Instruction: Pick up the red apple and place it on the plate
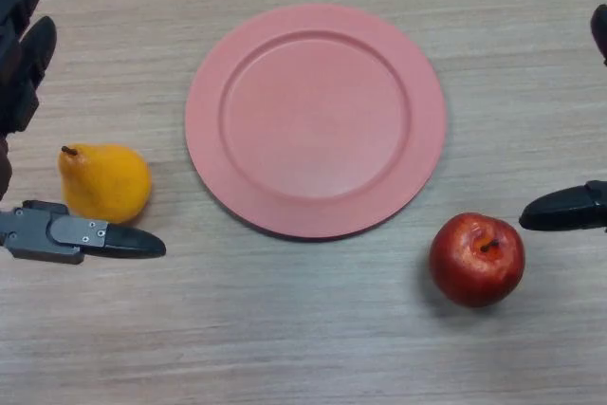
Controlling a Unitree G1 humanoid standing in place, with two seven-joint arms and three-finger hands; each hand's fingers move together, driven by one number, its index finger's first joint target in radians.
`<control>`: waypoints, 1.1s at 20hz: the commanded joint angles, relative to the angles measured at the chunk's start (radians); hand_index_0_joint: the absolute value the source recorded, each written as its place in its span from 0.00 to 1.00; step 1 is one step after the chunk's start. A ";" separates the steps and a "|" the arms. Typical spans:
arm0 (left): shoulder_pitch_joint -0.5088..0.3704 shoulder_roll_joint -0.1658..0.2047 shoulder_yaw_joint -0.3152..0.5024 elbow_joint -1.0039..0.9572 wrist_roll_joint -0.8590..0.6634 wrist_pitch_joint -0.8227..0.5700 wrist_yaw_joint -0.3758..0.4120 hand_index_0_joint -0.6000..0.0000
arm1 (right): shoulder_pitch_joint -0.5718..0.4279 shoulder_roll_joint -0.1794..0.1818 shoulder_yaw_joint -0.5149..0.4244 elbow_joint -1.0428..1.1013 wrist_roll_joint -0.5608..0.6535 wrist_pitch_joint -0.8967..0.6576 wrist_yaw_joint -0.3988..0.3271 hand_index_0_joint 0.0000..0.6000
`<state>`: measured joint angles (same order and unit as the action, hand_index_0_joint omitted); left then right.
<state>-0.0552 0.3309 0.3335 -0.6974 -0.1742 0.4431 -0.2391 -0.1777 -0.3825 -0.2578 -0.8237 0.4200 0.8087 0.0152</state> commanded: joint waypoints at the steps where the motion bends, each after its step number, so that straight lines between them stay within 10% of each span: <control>1: -0.045 0.067 0.085 -0.031 -0.007 -0.134 0.012 1.00 | -0.015 -0.016 -0.031 -0.059 -0.036 -0.171 0.042 0.00; 14: -0.053 0.080 0.096 -0.022 -0.020 -0.140 -0.022 1.00 | 0.065 0.027 -0.025 -0.142 -0.117 -0.134 0.187 0.00; 22: -0.020 0.035 0.060 0.005 -0.051 -0.167 0.031 1.00 | 0.268 0.136 0.154 0.080 -0.473 -0.656 0.302 0.00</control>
<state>-0.0566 0.3331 0.3286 -0.6520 -0.1890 0.4307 -0.2451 0.1130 -0.2327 -0.0580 -0.6649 -0.0464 0.2716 0.3293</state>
